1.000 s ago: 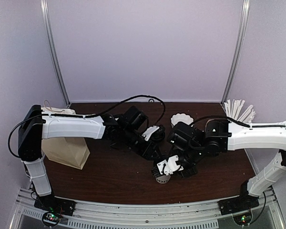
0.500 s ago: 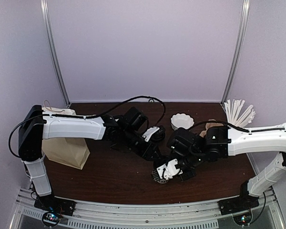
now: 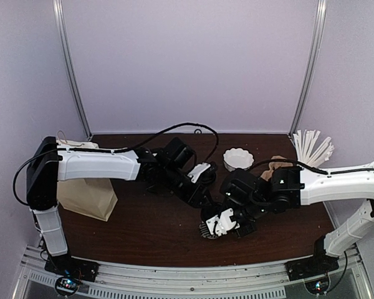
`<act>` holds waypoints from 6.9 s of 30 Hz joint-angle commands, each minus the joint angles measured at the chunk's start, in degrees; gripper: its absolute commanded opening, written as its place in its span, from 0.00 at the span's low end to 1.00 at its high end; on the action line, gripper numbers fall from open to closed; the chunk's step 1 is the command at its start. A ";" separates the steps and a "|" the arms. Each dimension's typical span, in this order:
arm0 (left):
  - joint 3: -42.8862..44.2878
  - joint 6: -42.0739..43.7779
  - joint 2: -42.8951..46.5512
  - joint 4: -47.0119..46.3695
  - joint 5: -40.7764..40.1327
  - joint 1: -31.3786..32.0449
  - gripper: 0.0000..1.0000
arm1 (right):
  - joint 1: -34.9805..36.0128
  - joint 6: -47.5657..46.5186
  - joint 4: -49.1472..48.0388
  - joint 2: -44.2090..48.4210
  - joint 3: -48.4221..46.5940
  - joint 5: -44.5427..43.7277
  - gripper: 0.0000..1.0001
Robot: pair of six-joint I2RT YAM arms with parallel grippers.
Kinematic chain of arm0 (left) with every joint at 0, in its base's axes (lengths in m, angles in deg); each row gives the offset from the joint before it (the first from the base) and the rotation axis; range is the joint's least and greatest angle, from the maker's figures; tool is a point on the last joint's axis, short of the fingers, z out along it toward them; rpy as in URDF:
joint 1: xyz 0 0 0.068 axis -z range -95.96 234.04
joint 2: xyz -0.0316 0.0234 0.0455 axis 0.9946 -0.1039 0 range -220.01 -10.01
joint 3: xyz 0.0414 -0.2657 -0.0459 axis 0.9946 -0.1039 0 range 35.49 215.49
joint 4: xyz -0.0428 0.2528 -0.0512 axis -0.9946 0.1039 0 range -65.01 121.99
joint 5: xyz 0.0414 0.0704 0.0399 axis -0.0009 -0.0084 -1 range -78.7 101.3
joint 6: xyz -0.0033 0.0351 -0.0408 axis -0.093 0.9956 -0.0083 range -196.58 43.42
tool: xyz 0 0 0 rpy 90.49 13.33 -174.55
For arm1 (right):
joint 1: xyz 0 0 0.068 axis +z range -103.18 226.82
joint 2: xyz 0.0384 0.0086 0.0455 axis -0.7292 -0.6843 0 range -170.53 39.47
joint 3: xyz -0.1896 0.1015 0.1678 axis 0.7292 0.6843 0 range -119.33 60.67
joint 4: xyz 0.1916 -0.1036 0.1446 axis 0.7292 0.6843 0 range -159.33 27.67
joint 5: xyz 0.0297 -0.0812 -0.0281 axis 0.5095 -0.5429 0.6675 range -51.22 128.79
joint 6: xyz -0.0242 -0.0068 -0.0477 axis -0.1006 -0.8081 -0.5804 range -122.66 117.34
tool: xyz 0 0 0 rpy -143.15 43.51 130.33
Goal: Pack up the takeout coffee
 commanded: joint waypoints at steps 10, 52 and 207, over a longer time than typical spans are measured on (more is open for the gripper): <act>8.30 2.42 0.43 0.00 -3.04 0.12 0.51 | -0.27 2.19 8.32 1.93 -6.90 1.46 0.29; -9.94 -15.92 10.24 4.46 -20.08 0.80 0.73 | -13.04 30.47 16.85 -5.43 -5.36 24.59 0.92; 20.32 32.22 2.93 47.19 -24.44 7.81 0.67 | -38.41 17.10 13.75 6.03 -5.27 45.53 0.99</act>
